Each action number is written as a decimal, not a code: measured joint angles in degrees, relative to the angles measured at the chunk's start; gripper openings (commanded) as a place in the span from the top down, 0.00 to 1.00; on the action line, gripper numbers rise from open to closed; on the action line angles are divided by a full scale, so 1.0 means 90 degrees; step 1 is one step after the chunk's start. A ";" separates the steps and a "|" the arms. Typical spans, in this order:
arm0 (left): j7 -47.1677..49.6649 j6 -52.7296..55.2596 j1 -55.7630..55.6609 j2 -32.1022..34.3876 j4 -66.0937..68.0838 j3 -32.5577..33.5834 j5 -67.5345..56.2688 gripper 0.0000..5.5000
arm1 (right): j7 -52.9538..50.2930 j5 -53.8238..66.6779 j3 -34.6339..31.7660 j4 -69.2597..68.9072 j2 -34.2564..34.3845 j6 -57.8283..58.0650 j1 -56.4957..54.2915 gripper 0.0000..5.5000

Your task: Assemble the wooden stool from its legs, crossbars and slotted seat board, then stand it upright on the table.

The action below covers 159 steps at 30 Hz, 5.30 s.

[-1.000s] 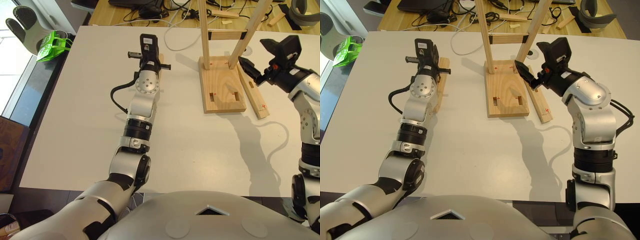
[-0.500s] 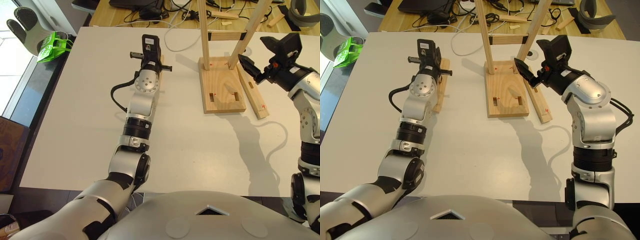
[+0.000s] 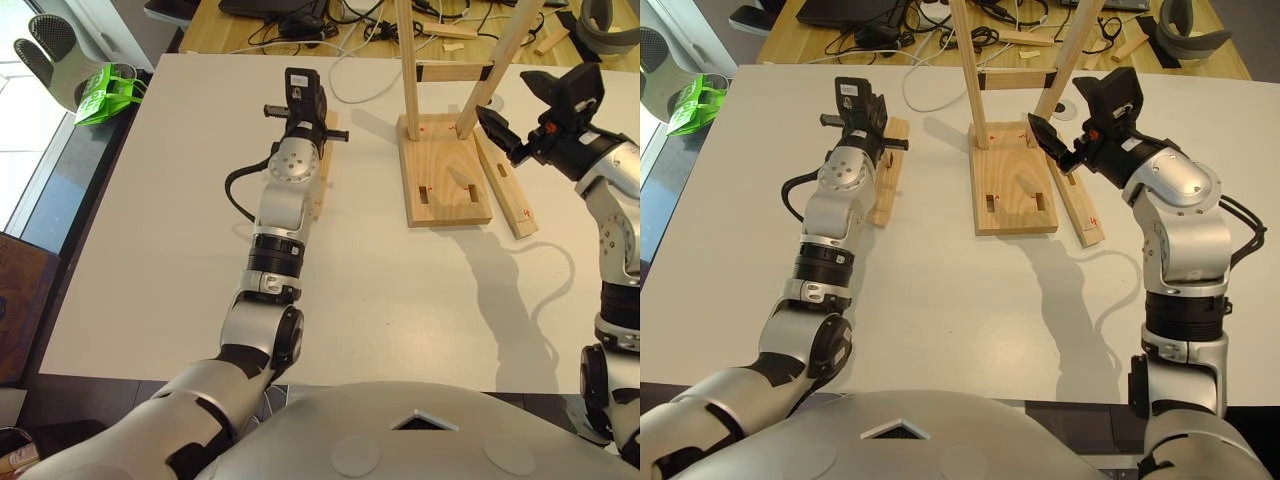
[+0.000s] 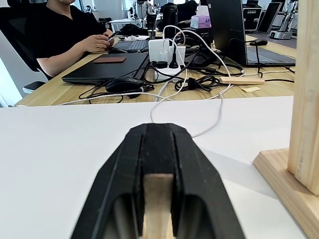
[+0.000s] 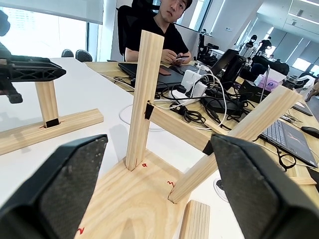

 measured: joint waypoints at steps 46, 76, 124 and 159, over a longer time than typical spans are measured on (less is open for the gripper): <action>0.0139 -0.1615 -0.2271 0.0071 0.0976 0.0151 -0.0036 0.42 | -0.0038 0.0119 0.0021 -0.0106 0.0254 0.0208 -0.0179 0.30; -0.0345 -0.1429 -0.4763 0.0512 0.3849 0.0777 -0.0637 0.42 | -0.0127 -0.0014 0.0243 -0.0061 0.0312 0.0057 -0.0150 0.30; -0.5667 -0.2960 -0.3061 0.1777 0.5168 0.0625 -0.0672 0.42 | -0.0125 -0.0073 0.0374 -0.0089 0.0479 -0.0033 -0.0176 0.30; -0.4946 -0.3250 -0.2744 0.1503 0.5531 -0.0113 0.0427 0.68 | -0.0135 -0.0073 0.0510 -0.0262 0.0580 0.0093 -0.0158 0.30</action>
